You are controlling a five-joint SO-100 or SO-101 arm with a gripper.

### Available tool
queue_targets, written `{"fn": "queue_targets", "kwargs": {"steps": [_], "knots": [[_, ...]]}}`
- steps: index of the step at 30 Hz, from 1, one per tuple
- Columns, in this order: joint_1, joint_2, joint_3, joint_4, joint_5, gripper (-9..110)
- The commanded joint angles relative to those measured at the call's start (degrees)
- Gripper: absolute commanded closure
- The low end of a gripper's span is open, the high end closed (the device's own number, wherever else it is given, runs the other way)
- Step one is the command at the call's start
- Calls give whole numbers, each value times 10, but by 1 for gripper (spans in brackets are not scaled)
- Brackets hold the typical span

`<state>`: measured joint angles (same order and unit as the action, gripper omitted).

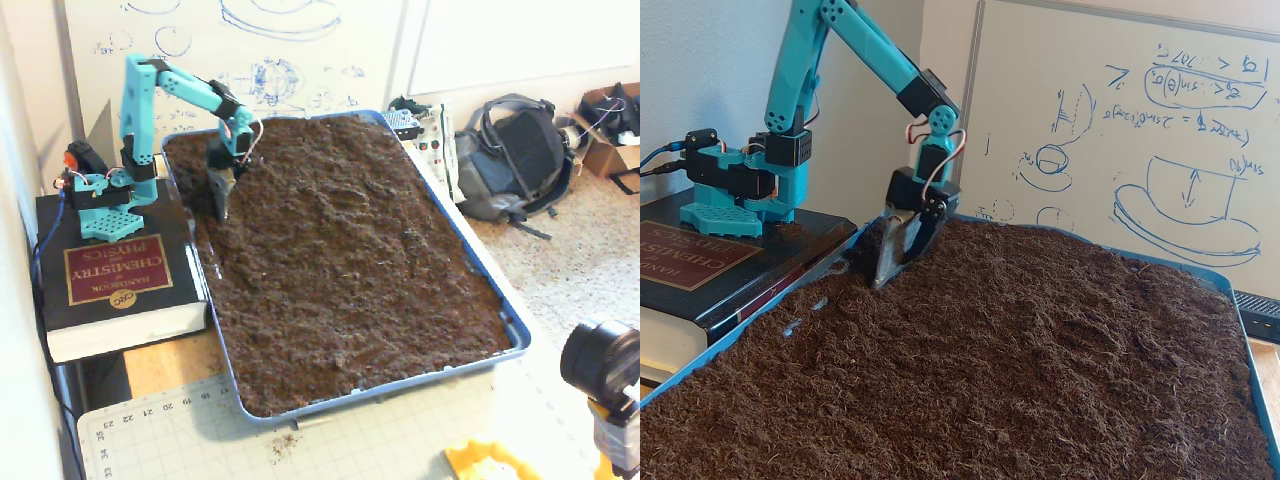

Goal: Build a berm.

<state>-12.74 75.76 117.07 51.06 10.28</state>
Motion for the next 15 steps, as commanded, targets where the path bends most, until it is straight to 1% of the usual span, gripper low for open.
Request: {"fn": "queue_targets", "kwargs": {"steps": [1,9,15], "knots": [[-4,-27,-98,-7,-4,101],[-4,-57,-258,-7,-2,101],[3,-68,-335,-7,-1,101]]}}
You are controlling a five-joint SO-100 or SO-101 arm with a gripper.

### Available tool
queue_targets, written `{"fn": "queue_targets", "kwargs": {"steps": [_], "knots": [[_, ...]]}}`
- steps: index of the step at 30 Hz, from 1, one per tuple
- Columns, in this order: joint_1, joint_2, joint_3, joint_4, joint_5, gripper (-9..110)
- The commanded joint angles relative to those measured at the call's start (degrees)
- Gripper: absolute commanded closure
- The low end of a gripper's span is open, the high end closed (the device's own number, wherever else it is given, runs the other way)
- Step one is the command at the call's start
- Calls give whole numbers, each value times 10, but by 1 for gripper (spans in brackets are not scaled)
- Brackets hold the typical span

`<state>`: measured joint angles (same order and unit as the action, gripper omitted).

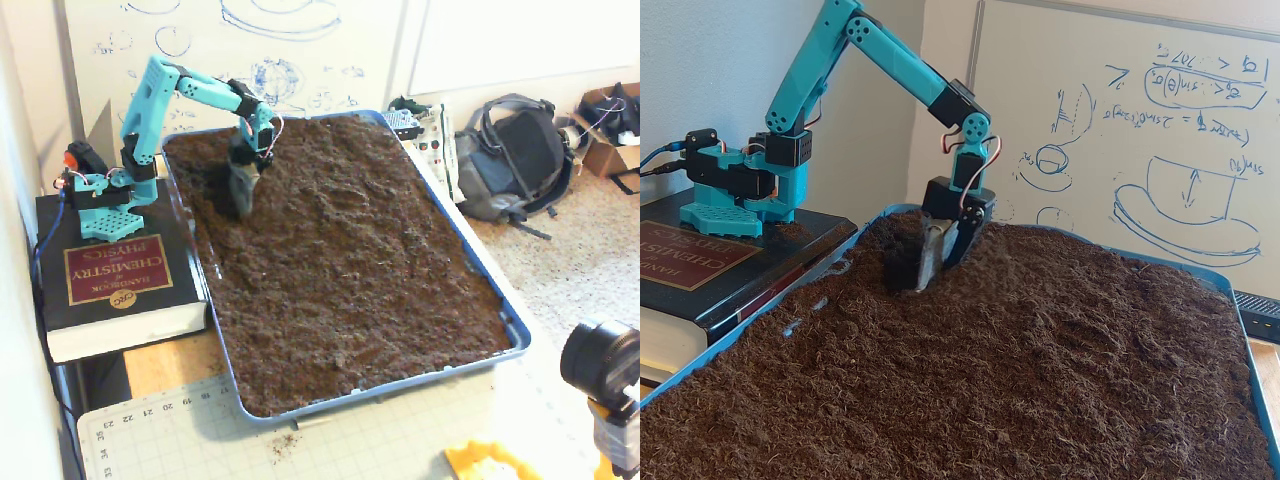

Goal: Build a berm.

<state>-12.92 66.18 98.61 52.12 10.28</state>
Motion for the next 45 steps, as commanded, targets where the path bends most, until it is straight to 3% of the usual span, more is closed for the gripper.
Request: {"fn": "queue_targets", "kwargs": {"steps": [1,11,17,24,30,37,45], "knots": [[4,28,-159,-18,2,101],[17,40,-217,-18,4,101],[18,153,-204,-2,7,101],[18,316,-65,89,-3,101],[18,418,154,114,-5,101],[11,469,377,-39,-5,101],[13,421,525,-256,-5,101]]}}
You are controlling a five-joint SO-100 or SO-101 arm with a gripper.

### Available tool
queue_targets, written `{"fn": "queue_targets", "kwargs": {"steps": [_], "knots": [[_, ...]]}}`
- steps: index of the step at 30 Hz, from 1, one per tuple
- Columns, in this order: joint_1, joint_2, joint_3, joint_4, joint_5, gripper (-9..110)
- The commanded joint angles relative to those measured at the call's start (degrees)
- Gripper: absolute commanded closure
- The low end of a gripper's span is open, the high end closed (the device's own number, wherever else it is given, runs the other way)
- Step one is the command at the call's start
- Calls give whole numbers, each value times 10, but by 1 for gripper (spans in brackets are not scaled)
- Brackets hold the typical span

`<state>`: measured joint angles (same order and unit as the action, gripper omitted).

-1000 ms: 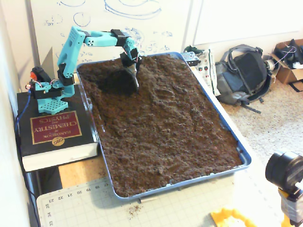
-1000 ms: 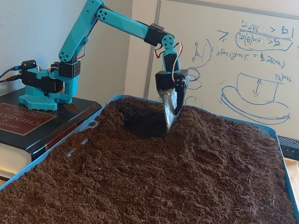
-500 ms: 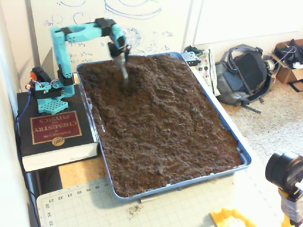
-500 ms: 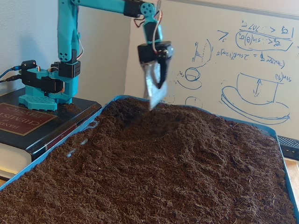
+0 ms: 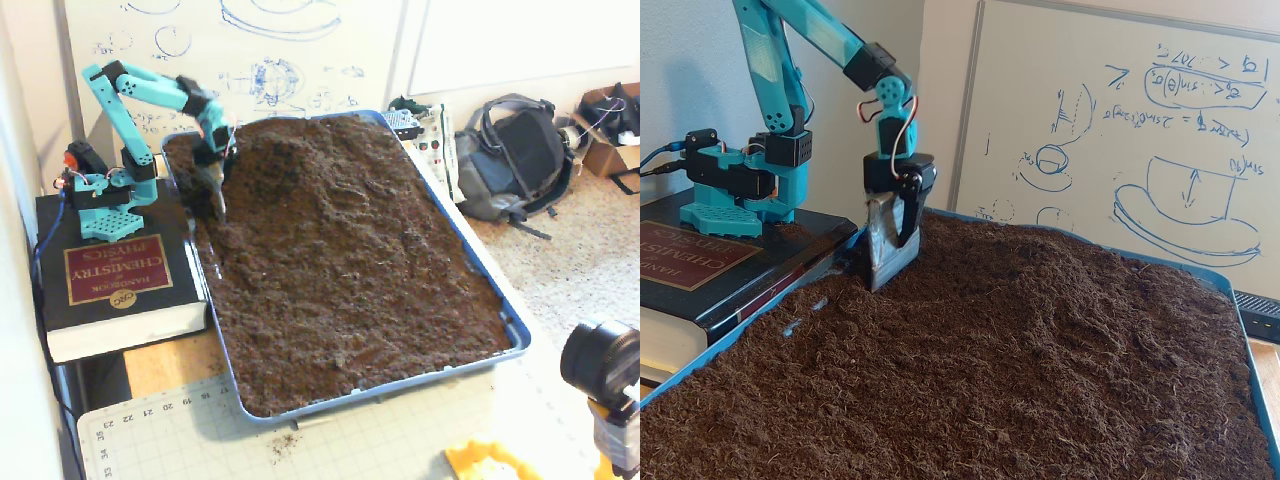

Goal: Build a berm.

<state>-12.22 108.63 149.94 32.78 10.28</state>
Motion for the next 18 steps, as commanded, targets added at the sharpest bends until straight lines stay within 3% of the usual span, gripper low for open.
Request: {"fn": "queue_targets", "kwargs": {"steps": [1,7,18], "knots": [[4,-26,14,-82,-5,101],[4,-134,-66,-155,-5,101],[3,-229,-302,-158,-4,101]]}}
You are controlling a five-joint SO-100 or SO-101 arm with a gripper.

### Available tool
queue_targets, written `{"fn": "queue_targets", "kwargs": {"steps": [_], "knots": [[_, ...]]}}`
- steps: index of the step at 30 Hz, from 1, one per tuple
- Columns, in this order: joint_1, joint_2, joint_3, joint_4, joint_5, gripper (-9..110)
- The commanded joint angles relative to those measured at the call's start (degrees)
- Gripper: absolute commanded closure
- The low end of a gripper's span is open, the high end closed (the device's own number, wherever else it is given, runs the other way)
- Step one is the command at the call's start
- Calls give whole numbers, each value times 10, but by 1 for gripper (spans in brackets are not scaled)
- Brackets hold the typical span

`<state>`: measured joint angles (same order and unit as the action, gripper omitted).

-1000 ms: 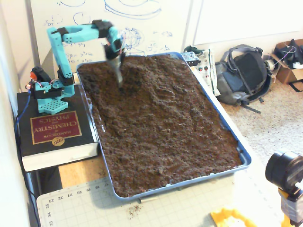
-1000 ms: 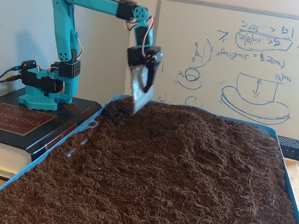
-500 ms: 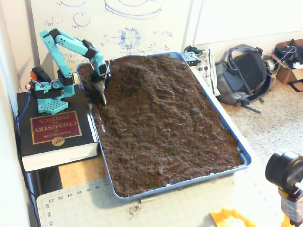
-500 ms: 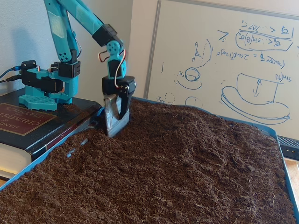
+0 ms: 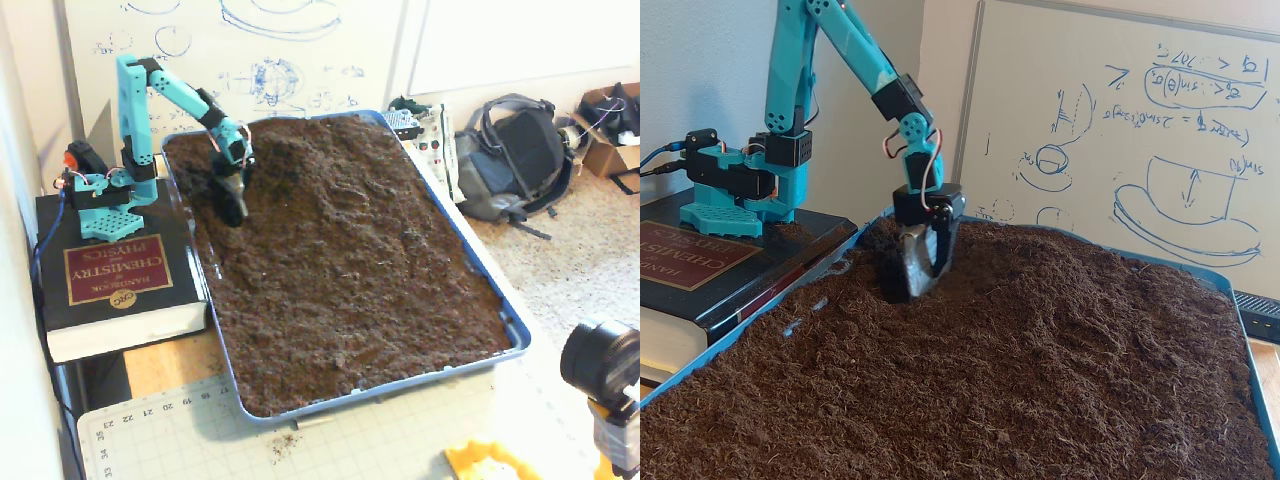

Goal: Build a berm.

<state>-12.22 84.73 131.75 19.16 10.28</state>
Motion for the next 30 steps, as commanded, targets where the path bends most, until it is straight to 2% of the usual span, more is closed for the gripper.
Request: {"fn": "queue_targets", "kwargs": {"steps": [1,10,17,21,30], "knots": [[3,2,-137,-22,-4,101],[3,-13,-245,-22,-3,101],[3,79,-226,-10,-2,101],[9,170,-171,59,-2,101],[11,398,-10,297,-4,101]]}}
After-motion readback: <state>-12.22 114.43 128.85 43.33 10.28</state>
